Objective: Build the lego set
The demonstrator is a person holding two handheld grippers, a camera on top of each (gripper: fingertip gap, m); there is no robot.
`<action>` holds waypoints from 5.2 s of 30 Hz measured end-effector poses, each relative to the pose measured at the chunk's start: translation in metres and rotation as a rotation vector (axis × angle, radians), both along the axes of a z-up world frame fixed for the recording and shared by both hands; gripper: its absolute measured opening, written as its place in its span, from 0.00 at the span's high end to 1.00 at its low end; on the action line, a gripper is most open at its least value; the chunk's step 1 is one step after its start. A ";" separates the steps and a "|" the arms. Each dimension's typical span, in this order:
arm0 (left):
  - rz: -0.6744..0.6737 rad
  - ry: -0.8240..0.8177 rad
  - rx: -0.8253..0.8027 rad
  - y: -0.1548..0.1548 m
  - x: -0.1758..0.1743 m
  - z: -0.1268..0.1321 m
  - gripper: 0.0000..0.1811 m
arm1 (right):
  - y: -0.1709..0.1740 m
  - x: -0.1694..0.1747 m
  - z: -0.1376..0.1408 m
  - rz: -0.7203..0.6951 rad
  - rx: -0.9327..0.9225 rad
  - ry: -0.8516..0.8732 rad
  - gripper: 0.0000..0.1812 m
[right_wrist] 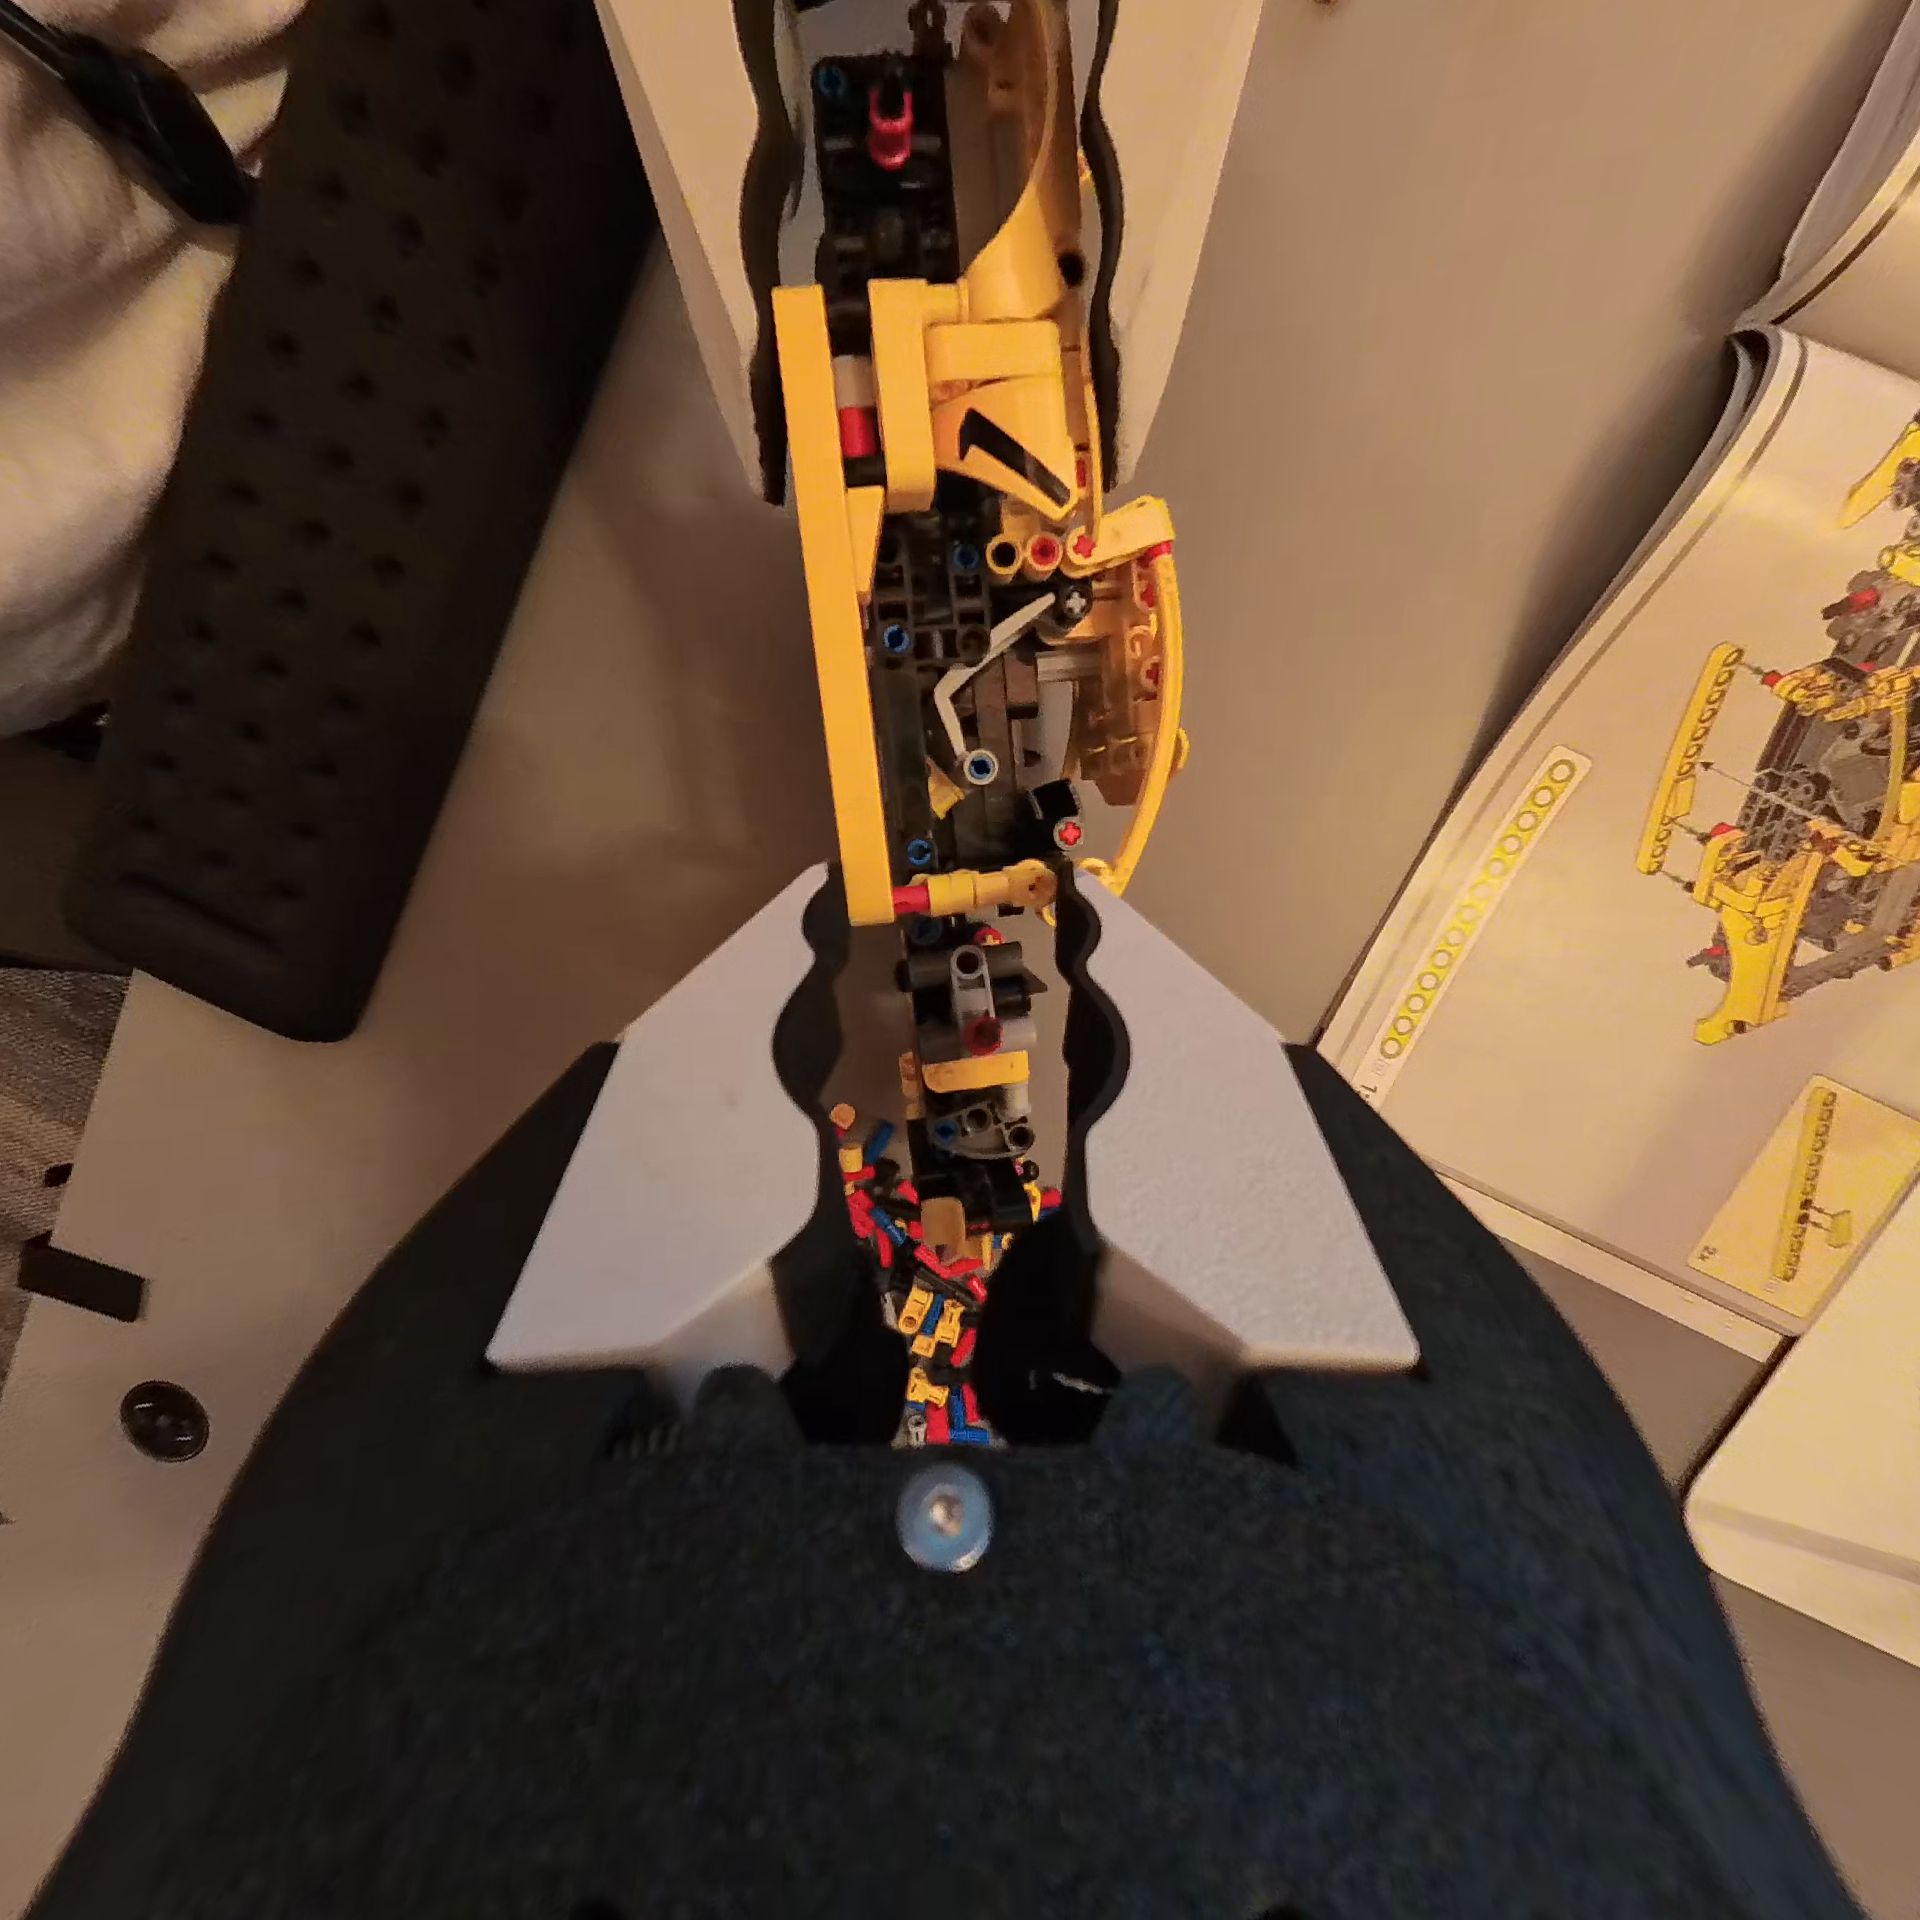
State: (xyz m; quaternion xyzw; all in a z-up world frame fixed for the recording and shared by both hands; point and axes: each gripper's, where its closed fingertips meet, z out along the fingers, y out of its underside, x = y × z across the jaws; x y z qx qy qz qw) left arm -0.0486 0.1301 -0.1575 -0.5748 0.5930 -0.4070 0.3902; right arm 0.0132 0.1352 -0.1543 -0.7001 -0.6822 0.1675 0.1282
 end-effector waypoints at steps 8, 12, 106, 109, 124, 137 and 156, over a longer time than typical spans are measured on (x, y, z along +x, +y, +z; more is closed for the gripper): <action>0.039 0.010 0.054 -0.002 0.002 -0.001 0.67 | -0.003 0.002 -0.001 0.002 0.005 -0.050 0.79; 0.046 0.010 0.080 -0.004 0.003 -0.001 0.69 | -0.002 0.002 -0.001 0.036 0.034 -0.056 0.82; 0.090 -0.015 -0.062 -0.004 -0.021 0.001 0.79 | -0.021 -0.075 0.002 -0.076 0.247 0.056 0.87; 0.094 -0.013 -0.055 -0.004 -0.020 0.001 0.79 | -0.021 -0.075 0.002 -0.119 0.246 0.057 0.86; 0.101 -0.022 -0.038 -0.009 -0.017 0.001 0.79 | -0.027 -0.074 0.004 -0.212 0.125 0.083 0.85; 0.108 -0.020 0.007 -0.013 -0.015 0.000 0.79 | -0.030 -0.073 0.004 -0.221 0.085 0.088 0.86; 0.352 -0.063 -0.068 -0.013 -0.007 0.002 0.78 | -0.032 -0.033 0.026 -1.462 0.068 1.163 0.77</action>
